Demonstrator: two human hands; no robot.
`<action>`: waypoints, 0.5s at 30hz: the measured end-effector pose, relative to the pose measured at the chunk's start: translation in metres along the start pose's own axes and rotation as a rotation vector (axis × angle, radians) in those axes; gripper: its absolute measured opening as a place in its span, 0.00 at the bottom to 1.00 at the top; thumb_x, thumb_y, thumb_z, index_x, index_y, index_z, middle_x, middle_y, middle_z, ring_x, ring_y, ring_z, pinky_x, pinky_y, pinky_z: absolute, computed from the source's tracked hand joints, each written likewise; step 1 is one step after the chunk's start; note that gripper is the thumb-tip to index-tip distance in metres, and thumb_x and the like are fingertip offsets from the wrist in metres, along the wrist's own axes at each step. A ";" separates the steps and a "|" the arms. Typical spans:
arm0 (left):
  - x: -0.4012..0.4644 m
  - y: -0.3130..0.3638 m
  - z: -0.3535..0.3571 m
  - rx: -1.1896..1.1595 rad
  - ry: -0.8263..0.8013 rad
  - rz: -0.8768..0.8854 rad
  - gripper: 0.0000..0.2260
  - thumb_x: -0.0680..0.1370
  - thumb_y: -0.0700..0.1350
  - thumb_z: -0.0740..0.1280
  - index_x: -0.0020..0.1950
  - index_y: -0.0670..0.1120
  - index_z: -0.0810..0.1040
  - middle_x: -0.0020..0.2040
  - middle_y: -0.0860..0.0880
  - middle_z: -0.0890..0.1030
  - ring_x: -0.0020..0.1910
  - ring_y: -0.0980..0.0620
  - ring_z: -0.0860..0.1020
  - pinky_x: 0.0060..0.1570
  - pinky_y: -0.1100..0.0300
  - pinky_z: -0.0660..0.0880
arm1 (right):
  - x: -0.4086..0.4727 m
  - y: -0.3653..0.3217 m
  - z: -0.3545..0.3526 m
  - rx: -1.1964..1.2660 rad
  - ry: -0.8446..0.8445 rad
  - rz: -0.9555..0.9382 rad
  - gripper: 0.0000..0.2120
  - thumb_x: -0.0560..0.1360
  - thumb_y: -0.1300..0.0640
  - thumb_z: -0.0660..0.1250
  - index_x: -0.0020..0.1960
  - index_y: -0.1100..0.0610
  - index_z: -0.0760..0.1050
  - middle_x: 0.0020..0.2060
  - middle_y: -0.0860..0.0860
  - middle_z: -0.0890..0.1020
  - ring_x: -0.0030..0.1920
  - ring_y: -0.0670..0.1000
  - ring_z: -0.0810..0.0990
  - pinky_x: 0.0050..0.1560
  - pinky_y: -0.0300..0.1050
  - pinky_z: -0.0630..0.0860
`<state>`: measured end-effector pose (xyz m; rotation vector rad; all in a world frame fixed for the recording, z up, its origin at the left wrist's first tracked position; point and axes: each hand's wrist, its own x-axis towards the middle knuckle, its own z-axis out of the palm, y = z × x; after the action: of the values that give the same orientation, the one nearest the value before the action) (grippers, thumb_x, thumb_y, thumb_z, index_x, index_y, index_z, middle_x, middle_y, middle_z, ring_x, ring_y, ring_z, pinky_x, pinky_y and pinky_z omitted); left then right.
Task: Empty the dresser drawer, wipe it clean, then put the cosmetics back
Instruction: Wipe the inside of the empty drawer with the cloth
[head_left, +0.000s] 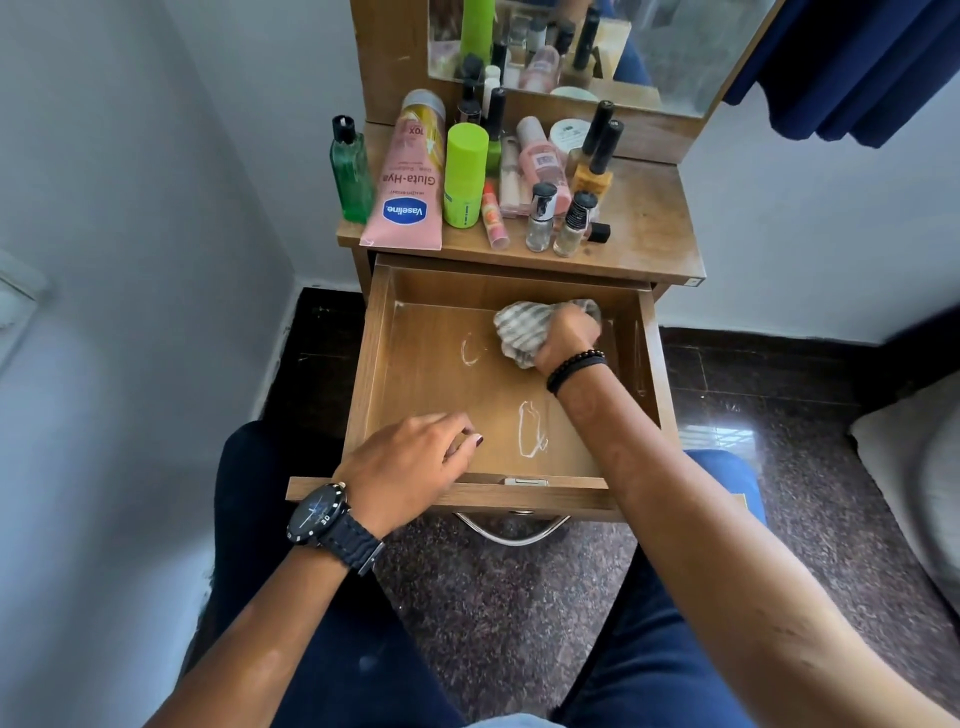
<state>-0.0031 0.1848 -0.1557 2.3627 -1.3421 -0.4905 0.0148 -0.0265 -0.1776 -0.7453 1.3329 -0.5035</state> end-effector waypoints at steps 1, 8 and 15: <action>0.000 0.000 0.000 -0.006 0.004 -0.001 0.14 0.80 0.52 0.55 0.56 0.48 0.76 0.43 0.53 0.79 0.32 0.57 0.74 0.28 0.62 0.72 | -0.011 0.001 0.005 -0.026 -0.043 -0.007 0.18 0.81 0.63 0.51 0.68 0.67 0.67 0.65 0.63 0.73 0.64 0.61 0.74 0.60 0.50 0.74; 0.001 0.000 0.000 -0.059 0.030 -0.015 0.14 0.79 0.52 0.57 0.55 0.47 0.77 0.49 0.51 0.82 0.44 0.51 0.80 0.42 0.51 0.77 | -0.051 0.028 0.049 -0.117 -0.392 0.169 0.12 0.80 0.62 0.55 0.57 0.62 0.75 0.57 0.61 0.79 0.63 0.61 0.75 0.55 0.56 0.76; -0.001 0.005 -0.008 -0.028 -0.065 -0.046 0.14 0.81 0.51 0.55 0.59 0.48 0.76 0.49 0.50 0.81 0.42 0.53 0.80 0.35 0.59 0.76 | -0.035 0.004 0.013 -0.449 -0.754 0.170 0.10 0.78 0.63 0.60 0.58 0.65 0.72 0.48 0.60 0.80 0.45 0.58 0.81 0.53 0.54 0.77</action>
<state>-0.0033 0.1848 -0.1467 2.3779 -1.3028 -0.6006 0.0204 0.0032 -0.1556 -1.0437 0.7785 0.2263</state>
